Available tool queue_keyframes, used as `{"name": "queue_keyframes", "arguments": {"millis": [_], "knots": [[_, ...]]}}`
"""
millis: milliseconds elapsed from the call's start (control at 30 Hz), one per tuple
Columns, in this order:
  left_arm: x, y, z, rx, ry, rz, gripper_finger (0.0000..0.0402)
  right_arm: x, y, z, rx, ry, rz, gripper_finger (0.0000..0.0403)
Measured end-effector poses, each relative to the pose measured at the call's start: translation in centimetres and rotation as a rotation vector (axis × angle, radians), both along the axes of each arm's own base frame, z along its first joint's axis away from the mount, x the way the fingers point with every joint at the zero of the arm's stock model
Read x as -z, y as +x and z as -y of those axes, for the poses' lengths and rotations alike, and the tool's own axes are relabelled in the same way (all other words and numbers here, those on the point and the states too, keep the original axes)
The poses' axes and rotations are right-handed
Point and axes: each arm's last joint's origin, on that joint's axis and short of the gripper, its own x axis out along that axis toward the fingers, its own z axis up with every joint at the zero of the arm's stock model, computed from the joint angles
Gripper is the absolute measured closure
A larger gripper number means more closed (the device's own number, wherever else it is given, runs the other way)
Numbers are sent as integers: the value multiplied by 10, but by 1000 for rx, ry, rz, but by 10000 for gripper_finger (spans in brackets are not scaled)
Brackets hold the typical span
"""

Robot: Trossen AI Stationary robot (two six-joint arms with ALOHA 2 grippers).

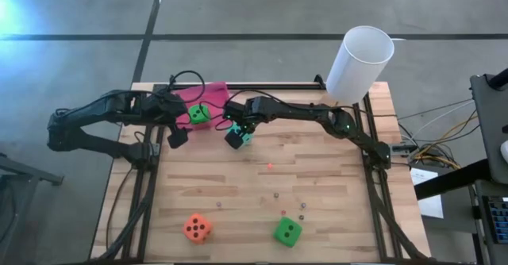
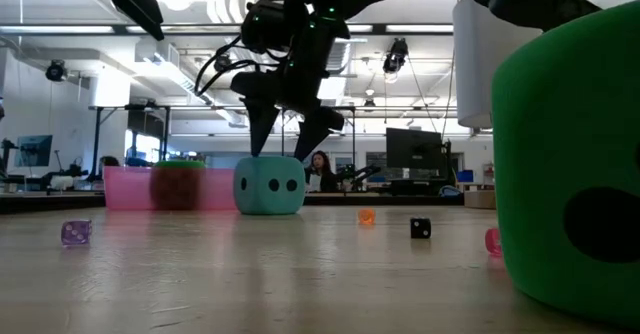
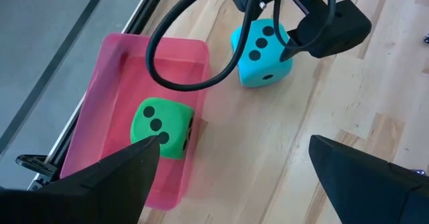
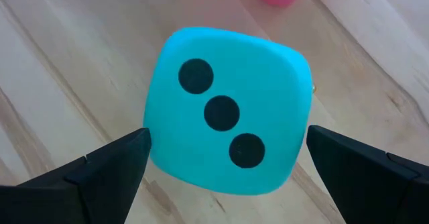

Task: Pick & Place Dice
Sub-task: Put the big blue dice into the red bin

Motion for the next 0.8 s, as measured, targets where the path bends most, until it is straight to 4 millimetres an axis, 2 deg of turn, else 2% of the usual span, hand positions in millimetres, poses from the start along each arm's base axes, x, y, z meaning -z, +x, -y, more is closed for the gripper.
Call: {"name": "queue_keyframes", "arguments": {"millis": [400,800], "knots": [[0,0,0,0,0,0,17,-11,4,0,-5,4,62,3],[0,0,0,-2,-1,1,14,-2,6,-1,-7,1,68,3]]}}
